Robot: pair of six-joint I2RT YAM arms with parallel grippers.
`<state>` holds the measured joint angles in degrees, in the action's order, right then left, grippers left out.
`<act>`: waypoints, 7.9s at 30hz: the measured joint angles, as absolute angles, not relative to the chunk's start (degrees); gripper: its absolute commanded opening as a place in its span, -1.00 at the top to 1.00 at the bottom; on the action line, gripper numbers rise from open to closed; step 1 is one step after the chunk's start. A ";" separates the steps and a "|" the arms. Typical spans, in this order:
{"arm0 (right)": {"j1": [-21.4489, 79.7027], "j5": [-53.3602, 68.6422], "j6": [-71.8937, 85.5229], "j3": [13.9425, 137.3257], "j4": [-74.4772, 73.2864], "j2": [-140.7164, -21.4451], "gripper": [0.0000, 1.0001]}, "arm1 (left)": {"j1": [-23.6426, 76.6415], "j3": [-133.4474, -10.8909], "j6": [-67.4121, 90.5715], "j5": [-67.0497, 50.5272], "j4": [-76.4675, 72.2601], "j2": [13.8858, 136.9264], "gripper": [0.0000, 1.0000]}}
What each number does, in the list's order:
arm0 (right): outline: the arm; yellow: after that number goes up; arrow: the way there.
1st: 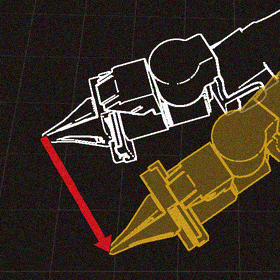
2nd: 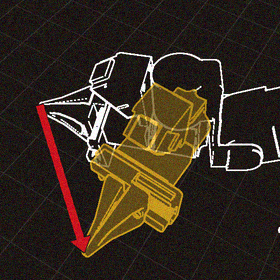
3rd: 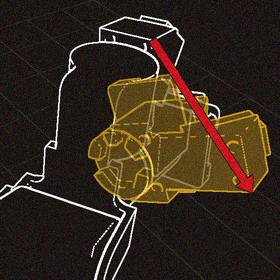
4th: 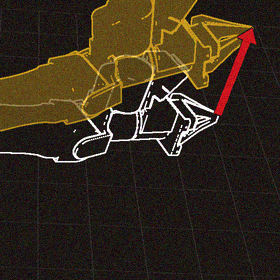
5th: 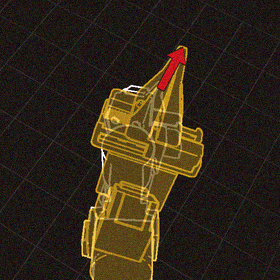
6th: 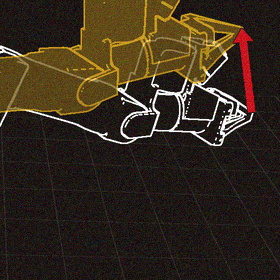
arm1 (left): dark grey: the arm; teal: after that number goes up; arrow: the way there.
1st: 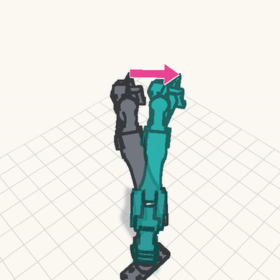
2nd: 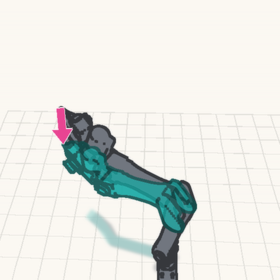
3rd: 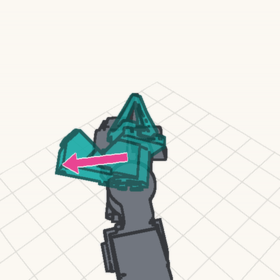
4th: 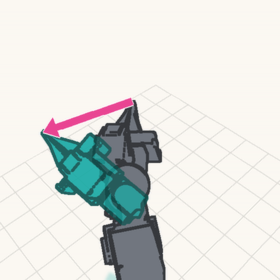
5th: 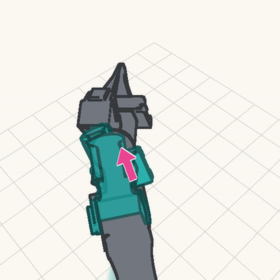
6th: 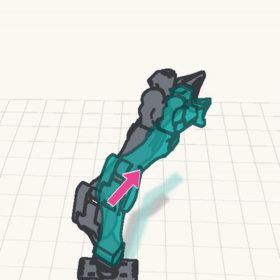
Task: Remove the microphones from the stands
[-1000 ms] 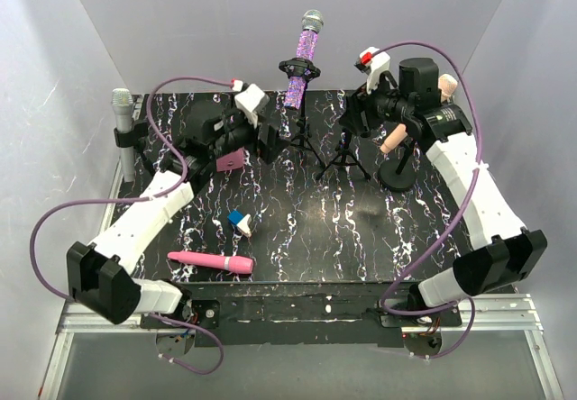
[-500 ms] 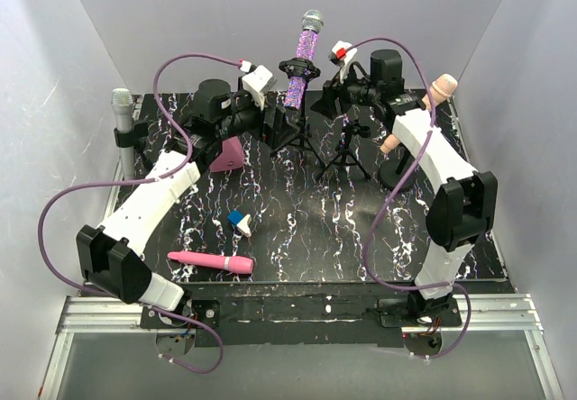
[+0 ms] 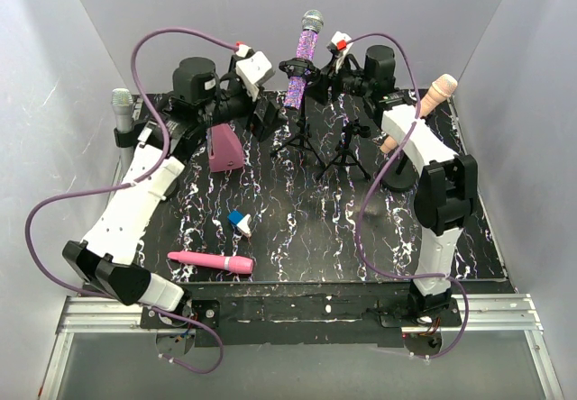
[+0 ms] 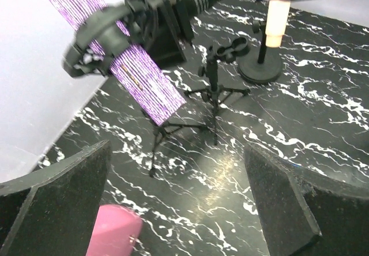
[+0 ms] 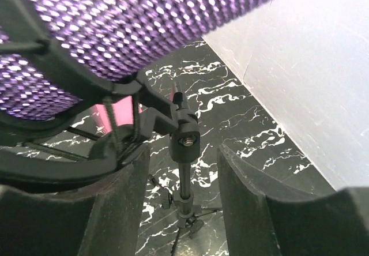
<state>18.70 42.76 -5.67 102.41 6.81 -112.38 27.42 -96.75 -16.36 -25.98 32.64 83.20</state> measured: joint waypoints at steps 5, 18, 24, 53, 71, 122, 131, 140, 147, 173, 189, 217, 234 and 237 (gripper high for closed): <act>18.70 43.35 -2.52 100.62 12.80 -113.78 0.30 | 27.42 -102.13 -20.45 -25.45 36.47 83.48 -0.96; 18.96 42.22 4.71 94.52 24.45 -113.21 0.97 | 27.44 -107.00 -25.41 -25.69 42.41 90.41 -0.96; 23.03 32.12 3.05 85.62 26.92 -106.37 0.97 | 27.44 -103.33 -22.90 -24.05 38.68 89.12 -0.96; 42.76 3.77 6.94 73.91 13.41 -89.08 0.97 | 27.07 -82.63 -18.22 -22.15 27.11 74.98 -0.80; 37.69 10.00 5.89 67.68 9.69 -78.41 -0.25 | 27.20 -78.35 -15.33 -25.82 23.44 73.21 -0.96; 21.32 44.47 49.17 86.54 7.99 -87.74 -0.73 | 27.20 -109.16 -29.69 -34.15 45.52 86.78 -0.69; 23.64 41.21 53.45 86.48 10.11 -87.90 -0.41 | 27.22 -113.14 -34.81 -37.58 51.86 87.68 -0.21; 24.82 37.58 56.23 86.48 8.10 -88.75 0.76 | 27.24 -113.45 -38.48 -39.42 53.49 87.68 0.45; 24.56 35.75 57.98 87.02 7.07 -88.77 0.97 | 27.59 -113.75 -41.39 -41.15 53.56 87.77 0.90; 21.15 45.30 54.81 106.56 -2.94 -102.06 0.97 | 27.29 -139.87 -45.95 -50.98 69.82 105.27 1.00; 18.31 44.21 55.75 133.12 -2.92 -117.38 0.97 | 30.61 -139.09 -45.06 -53.01 71.50 105.32 1.00; 12.95 41.74 38.68 119.57 11.29 -90.30 0.97 | 31.94 -128.79 -11.51 -38.26 40.18 95.44 -0.93; 21.41 44.38 31.24 116.03 10.74 -91.88 0.97 | 36.27 -137.34 -1.08 -40.91 34.35 104.42 -0.63; 21.45 43.57 30.00 116.01 10.81 -91.90 0.97 | 35.92 -137.32 0.05 -41.60 34.28 104.40 -0.55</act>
<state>21.45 43.57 30.00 116.01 10.81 -91.90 35.92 -137.32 0.05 -41.60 34.28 104.40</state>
